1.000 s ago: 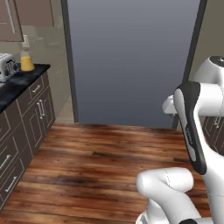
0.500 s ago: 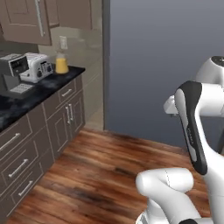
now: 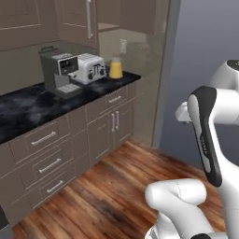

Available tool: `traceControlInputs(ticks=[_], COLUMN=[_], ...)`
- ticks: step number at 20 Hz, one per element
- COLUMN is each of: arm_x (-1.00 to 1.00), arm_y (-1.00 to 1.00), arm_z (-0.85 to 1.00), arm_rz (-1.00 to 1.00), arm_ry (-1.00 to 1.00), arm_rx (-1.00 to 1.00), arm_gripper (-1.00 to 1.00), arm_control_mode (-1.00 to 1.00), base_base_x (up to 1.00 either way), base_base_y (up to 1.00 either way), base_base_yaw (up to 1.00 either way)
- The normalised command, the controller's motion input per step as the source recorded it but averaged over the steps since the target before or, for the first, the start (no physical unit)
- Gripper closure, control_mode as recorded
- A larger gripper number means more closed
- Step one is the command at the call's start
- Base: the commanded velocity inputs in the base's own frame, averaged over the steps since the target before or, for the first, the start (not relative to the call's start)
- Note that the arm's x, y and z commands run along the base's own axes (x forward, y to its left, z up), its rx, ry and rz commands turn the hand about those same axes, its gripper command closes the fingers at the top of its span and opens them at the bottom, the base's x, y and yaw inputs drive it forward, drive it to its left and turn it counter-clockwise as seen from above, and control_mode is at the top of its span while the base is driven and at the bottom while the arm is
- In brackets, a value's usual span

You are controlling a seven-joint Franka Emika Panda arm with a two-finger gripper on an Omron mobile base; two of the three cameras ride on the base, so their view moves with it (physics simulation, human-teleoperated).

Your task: There is a tray on the dining counter. Grab the cup, mug, and pitcher and place them on the tray. The pitcher may be placed next to the tray if it cannot fit the tray.

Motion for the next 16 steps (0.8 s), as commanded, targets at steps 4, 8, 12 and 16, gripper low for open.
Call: traceControlInputs(ticks=[4,8,12,16], arm_x=[0.0,0.0,0.0,0.0], arm_y=[0.0,0.0,0.0,0.0], arm_z=[0.0,0.0,0.0,0.0], arm_rz=[0.0,0.0,0.0,0.0], arm_ry=[0.0,0.0,0.0,0.0], arm_rx=[0.0,0.0,0.0,0.0], arm_gripper=[-1.0,-1.0,-1.0,-1.0], arm_control_mode=[1.0,1.0,1.0,1.0], base_base_x=[0.38,0.41,0.3,0.29], base_base_y=[-0.52,-0.56,-0.63,-0.68], base_base_yaw=[0.63,0.62,0.54,0.47])
